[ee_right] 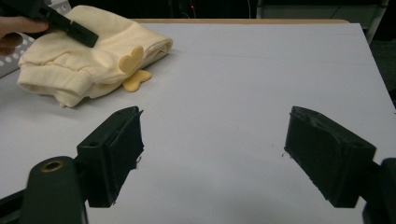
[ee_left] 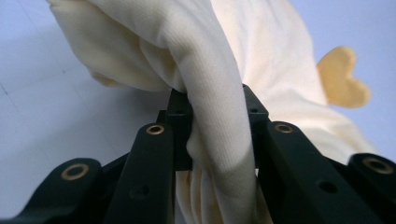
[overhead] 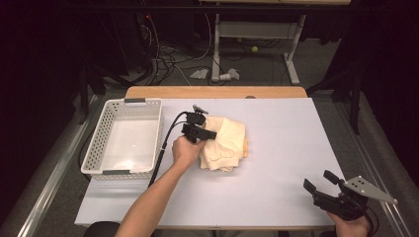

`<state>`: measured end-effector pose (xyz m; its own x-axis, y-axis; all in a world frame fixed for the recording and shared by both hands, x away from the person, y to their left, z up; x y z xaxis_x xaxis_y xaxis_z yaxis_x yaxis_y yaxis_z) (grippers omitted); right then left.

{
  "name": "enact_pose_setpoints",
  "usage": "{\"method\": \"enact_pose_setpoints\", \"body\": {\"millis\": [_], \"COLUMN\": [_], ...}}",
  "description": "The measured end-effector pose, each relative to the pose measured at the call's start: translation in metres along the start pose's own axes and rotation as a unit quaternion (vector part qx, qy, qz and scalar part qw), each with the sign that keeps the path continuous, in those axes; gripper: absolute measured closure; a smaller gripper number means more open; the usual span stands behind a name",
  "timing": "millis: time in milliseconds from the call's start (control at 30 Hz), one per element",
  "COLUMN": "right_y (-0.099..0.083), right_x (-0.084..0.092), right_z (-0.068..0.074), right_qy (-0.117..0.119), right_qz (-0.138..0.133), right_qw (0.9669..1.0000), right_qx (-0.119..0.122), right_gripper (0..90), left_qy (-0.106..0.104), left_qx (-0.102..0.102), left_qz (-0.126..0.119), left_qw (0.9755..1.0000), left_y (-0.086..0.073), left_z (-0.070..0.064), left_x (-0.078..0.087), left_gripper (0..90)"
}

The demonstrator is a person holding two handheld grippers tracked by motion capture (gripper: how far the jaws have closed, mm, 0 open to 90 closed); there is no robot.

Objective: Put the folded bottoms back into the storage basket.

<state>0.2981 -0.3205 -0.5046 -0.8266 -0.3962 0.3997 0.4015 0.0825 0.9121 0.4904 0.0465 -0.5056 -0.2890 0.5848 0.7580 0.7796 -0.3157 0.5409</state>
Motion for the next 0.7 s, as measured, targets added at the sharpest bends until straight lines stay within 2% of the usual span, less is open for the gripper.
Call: {"method": "enact_pose_setpoints", "body": {"millis": [167,567,700], "right_y": [0.0,0.0,0.0], "right_x": [0.0,0.0,0.0], "right_z": [0.0,0.0,0.001], "right_qy": [0.0,0.0,0.0], "right_qz": [0.0,0.0,0.0], "right_qw": [1.0,1.0,1.0], "right_qx": [0.0,0.0,0.001], "right_gripper": [19.7,19.8,19.8], "left_qy": [-0.002,-0.01,-0.015], "left_qx": [-0.016,-0.037,-0.037], "left_qz": [-0.01,-0.029,-0.038], "left_qw": [0.9998,0.9988,0.9985], "left_y": [0.001,0.001,0.0], "left_z": [-0.007,-0.014,-0.017], "left_x": [0.011,0.041,0.051], "left_gripper": [70.9,71.2,71.3]}}
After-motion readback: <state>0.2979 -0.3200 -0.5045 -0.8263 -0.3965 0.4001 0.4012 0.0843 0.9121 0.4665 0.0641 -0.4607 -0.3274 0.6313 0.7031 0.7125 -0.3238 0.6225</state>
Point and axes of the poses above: each handheld gripper's, and its own axes: x roughly backward along the jaws, y roughly out of its top, z roughly to its left, the point moved 5 cm from there along -x, roughly forward along the jaws, and after that the axes turned 1 degree about z, right-handed, at the moved point
